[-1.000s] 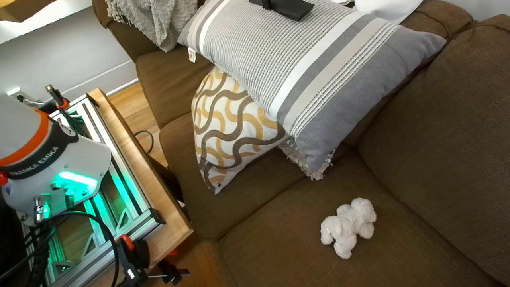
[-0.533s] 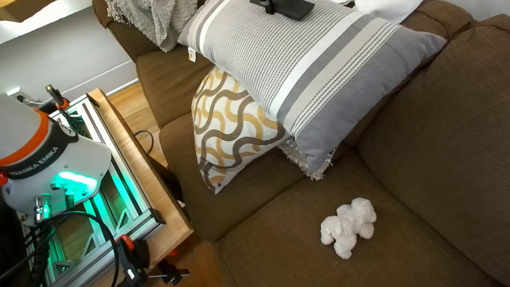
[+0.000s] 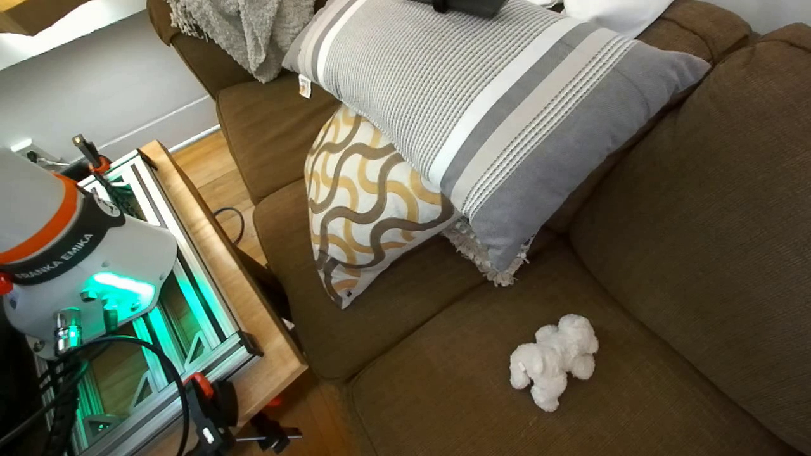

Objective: Put the black remote on the black hanger

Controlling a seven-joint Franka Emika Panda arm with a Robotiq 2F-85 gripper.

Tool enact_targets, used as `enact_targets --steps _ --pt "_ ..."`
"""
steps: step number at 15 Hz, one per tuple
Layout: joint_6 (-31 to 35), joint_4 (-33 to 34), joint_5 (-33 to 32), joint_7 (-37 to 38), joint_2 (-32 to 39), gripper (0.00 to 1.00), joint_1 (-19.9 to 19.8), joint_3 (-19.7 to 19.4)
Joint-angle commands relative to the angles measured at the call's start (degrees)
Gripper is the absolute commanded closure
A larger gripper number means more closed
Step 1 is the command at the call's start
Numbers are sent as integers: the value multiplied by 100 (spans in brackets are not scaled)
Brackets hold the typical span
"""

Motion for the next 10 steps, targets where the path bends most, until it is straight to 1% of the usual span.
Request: enact_targets --steps 1,4,6,8,10 --pt "272 -339 -219 123 -382 74 55 -84" --pt "891 -281 262 -51 -440 74 -116 -75" --pt "1126 83 646 -97 -243 74 -226 -99" --pt "1215 530 1261 -413 15 74 -351 -41" --pt "963 1167 1774 -674 341 74 -428 14"
